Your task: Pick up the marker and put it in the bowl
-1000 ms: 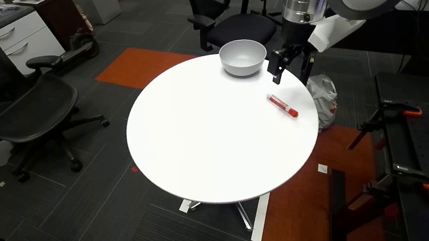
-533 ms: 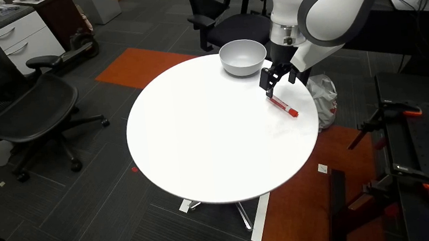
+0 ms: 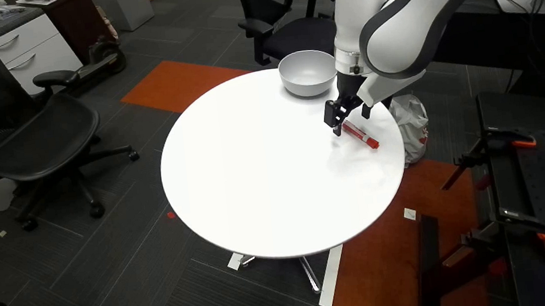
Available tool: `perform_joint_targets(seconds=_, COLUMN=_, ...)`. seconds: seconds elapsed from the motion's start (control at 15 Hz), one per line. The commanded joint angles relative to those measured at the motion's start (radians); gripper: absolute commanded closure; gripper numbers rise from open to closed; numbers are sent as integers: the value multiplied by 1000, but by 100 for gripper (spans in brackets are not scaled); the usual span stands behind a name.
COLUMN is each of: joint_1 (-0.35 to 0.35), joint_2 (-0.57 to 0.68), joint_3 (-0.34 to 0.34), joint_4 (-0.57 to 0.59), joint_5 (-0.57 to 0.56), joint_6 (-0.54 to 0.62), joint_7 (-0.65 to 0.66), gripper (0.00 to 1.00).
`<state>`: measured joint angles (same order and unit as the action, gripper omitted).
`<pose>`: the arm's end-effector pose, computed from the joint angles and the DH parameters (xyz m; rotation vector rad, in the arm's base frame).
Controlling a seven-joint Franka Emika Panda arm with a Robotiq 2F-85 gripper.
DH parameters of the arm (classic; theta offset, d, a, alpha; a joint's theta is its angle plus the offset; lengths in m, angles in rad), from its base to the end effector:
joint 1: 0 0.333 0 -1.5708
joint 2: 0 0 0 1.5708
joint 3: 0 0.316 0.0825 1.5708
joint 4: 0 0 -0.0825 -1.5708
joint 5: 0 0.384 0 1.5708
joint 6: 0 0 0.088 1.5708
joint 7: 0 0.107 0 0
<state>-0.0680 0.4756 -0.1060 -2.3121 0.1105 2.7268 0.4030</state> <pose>0.5011 -0.0960 0.1339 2.9535 -1.0267 -0.0857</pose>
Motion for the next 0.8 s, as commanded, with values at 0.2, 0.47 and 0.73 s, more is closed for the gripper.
perform_joint_targets(seconds=0.2, joint_1=16, joint_2=35, joint_3=-13, joint_4=23, joint_5=44, joint_6=14, joint_7=-2, gripper=44)
perform_joint_targets(seconds=0.47, joint_1=16, joint_2=39, joint_3=-15, joint_4=30, joint_5=55, joint_6=16, joint_7=-4, gripper=73)
perform_joint_targets(seconds=0.73, joint_1=44, joint_2=12, joint_3=-31, joint_4=30, joint_5=36, joint_6=10, joint_7=17, gripper=100)
